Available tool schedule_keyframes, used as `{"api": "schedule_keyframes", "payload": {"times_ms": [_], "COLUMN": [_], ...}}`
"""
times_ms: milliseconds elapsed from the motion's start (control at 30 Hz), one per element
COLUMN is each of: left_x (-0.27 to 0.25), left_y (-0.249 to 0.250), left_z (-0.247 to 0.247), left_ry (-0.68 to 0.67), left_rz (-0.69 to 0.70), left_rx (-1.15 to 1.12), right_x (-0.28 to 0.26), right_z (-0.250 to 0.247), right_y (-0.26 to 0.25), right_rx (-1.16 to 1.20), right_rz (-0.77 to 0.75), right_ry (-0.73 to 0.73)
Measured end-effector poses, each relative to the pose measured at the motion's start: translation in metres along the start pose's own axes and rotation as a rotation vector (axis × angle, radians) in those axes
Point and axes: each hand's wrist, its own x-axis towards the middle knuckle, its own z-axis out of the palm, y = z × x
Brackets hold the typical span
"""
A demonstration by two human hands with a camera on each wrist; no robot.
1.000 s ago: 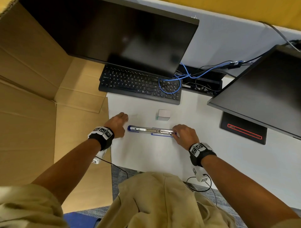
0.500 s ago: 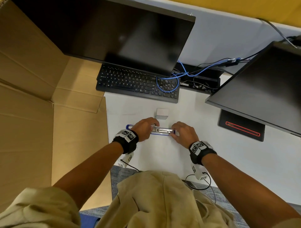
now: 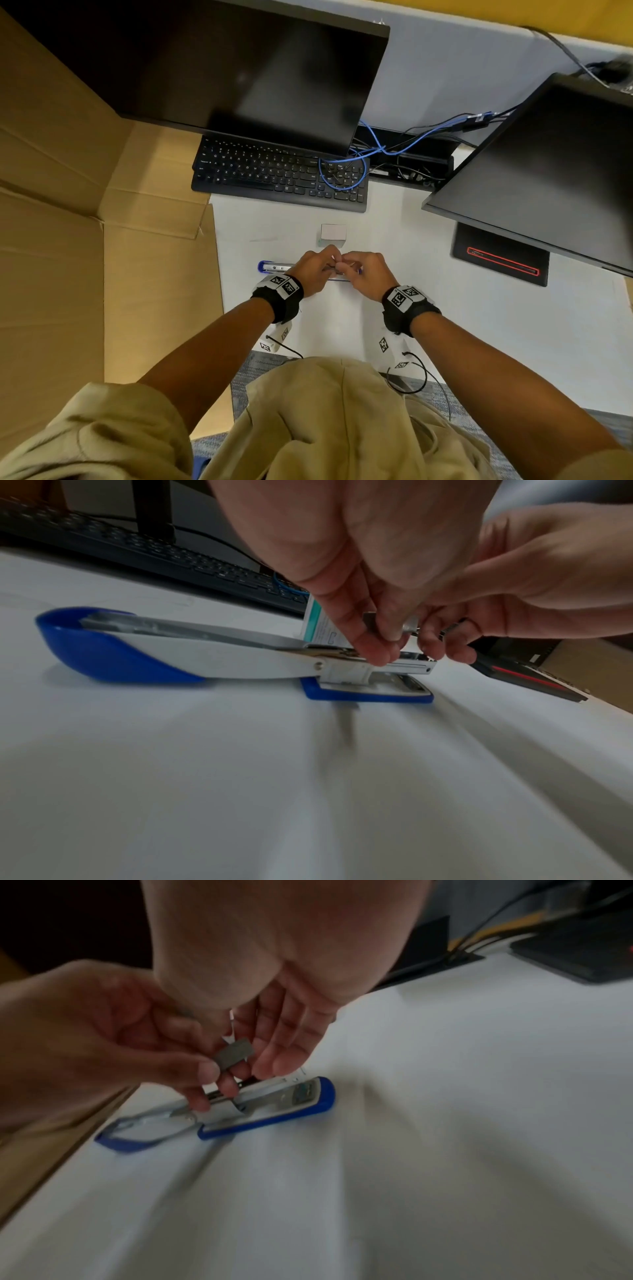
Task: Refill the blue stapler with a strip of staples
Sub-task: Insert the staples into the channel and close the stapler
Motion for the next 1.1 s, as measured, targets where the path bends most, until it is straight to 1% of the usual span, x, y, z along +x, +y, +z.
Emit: {"api": "schedule_keyframes", "payload": {"times_ms": [67, 167, 300, 400, 467, 633, 733, 833, 900, 1000, 1100], "left_x": [-0.001, -0.001, -0.005, -0.006, -0.007, -0.005, -0.004, -0.003, -0.003, -0.004, -0.003], "left_y": [-0.002, -0.006, -0.007, -0.009, -0.007, -0.011, -0.012, -0.011, -0.012, -0.014, -0.014], "left_z": [0.002, 0.004, 0.005, 0.006, 0.004, -0.004, -0.006, -0.004, 0.001, 0.007, 0.009], "left_ry": [0.031, 0.087, 0.138, 0.138, 0.137, 0.138, 0.121, 0.119, 0.12, 0.141, 0.166], "left_rz": [0.001, 0.022, 0.07, 0.072, 0.064, 0.034, 0.065, 0.093, 0.129, 0.143, 0.153], "left_rx": [0.006, 0.021, 0.001, 0.002, 0.008, -0.007, 0.1, 0.205, 0.254, 0.267, 0.287], "right_x": [0.002, 0.004, 0.006, 0.005, 0.006, 0.005, 0.003, 0.0, -0.004, -0.01, -0.012], "right_z": [-0.001, -0.004, -0.005, -0.006, -0.006, -0.01, -0.011, -0.006, -0.004, -0.003, -0.004], "right_y": [0.003, 0.005, 0.007, 0.008, 0.008, 0.01, 0.011, 0.01, 0.01, 0.008, 0.005], "right_rx": [0.063, 0.191, 0.356, 0.406, 0.406, 0.281, 0.268, 0.2, 0.059, -0.129, -0.233], "right_rz": [0.038, 0.124, 0.224, 0.266, 0.271, 0.26, 0.239, 0.168, 0.078, -0.058, -0.102], "right_ry": [0.011, -0.037, -0.06, -0.104, -0.104, 0.017, 0.039, 0.052, 0.058, 0.046, 0.036]}}
